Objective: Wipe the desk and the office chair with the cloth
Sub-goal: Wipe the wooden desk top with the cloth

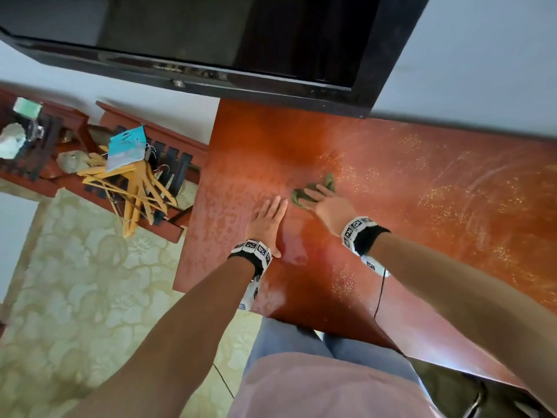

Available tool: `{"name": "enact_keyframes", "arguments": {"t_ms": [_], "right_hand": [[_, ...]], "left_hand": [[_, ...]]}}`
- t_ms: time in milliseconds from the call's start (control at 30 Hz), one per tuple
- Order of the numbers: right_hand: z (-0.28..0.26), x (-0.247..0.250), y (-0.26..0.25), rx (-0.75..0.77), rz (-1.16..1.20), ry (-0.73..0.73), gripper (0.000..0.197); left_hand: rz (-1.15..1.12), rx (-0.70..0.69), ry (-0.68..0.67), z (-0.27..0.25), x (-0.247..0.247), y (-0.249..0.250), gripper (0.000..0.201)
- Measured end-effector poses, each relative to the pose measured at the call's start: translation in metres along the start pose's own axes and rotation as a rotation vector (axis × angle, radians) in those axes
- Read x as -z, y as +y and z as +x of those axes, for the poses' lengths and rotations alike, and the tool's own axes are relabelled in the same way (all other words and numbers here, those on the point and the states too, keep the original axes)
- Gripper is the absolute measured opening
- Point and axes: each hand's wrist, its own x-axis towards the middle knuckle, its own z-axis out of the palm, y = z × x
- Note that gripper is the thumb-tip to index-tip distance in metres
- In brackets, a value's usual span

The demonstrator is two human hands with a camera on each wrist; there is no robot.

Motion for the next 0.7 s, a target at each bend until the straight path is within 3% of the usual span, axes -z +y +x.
{"name": "enact_keyframes", "arguments": {"t_ms": [267,433,600,700], "right_hand": [[0.073,0.052,0.081,-0.236,0.157,0.204,0.058],[0.073,0.041,0.065,-0.322,0.192,0.217,0.064],[0.032,0.003,0.023,-0.168,0.131,0.144,0.090],[0.007,-0.020,0.003,-0.045,0.123,0.053,0.089]], "left_hand": [[0.047,0.048,0.013,0.000,0.001,0.007,0.157],[0.043,0.054,0.005,-0.002,0.005,0.009,0.158],[0.011,0.039,-0.036,-0.003,0.015,0.010,0.157],[-0.021,0.044,-0.009,-0.002,0.021,0.014,0.154]]}}
